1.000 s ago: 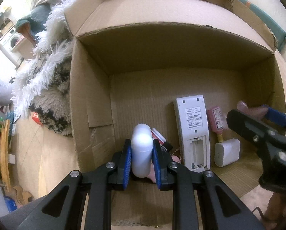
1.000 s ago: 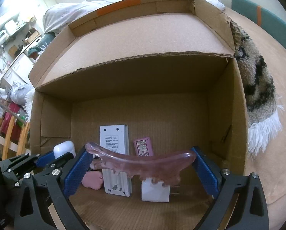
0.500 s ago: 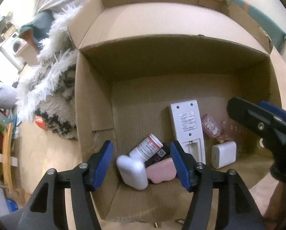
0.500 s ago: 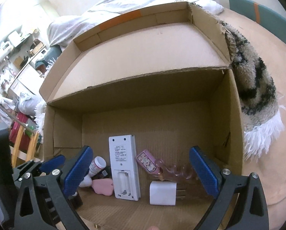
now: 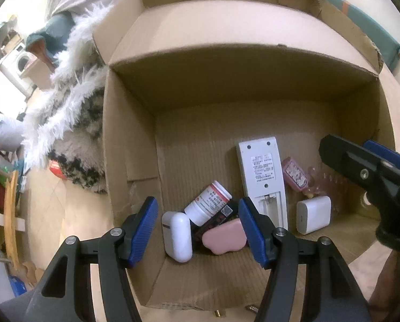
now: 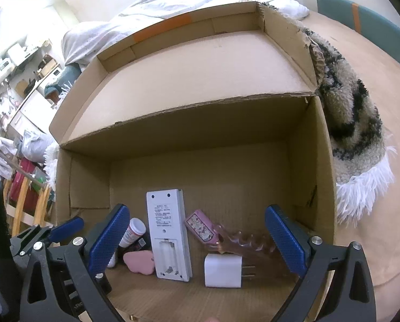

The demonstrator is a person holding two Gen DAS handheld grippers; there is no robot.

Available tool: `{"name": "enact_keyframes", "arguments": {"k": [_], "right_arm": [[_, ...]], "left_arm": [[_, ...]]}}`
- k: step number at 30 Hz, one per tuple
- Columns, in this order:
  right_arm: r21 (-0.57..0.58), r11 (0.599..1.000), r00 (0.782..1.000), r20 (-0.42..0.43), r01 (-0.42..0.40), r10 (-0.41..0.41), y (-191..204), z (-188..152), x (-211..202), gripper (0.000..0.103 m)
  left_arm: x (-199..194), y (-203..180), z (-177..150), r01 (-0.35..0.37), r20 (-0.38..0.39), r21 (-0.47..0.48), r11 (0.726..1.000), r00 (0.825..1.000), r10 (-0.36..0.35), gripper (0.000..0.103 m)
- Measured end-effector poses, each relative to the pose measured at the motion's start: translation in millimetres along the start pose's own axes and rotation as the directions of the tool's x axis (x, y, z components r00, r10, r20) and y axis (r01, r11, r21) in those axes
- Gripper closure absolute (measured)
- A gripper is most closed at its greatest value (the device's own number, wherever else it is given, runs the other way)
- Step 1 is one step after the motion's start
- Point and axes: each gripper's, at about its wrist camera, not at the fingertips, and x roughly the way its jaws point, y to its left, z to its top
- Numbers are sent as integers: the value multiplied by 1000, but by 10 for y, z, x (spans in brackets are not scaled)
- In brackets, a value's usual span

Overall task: Organize rigid objects
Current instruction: 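Move the left tool to the table and grasp the gold battery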

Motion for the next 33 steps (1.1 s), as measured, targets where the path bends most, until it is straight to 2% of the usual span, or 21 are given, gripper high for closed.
{"name": "enact_keyframes", "arguments": {"k": [10,14,19,23,27,29,33], "right_arm": [[18,999,1000,9,27,-27,-51,-27,-52,0],[36,999,999,18,28,-29,-93,-55,-141,0],[35,999,999,40,30,-31,-97,-154,-338,0],[14,999,998,46,43,-44,-79,-259,-444,0],[45,999,999,27,25,-27,-89,-401,-505,0],[58,998,1000,2,20,-20,-90,-489,-527,0],[77,997,999,-53,3,2,-79,-664,-546,0]], "left_arm": [[-58,65,-25,34,13,-17,999,999,-34,44],[-212,116,-63,46,40,-29,999,998,-45,44],[-339,227,-200,63,54,-54,997,997,-60,44],[-378,286,-370,110,40,-74,991,993,-107,44],[-477,287,-498,105,57,-64,992,993,-101,44],[-494,276,-563,65,58,-56,996,996,-61,43],[-409,369,-693,60,10,-94,994,998,-59,43]]}}
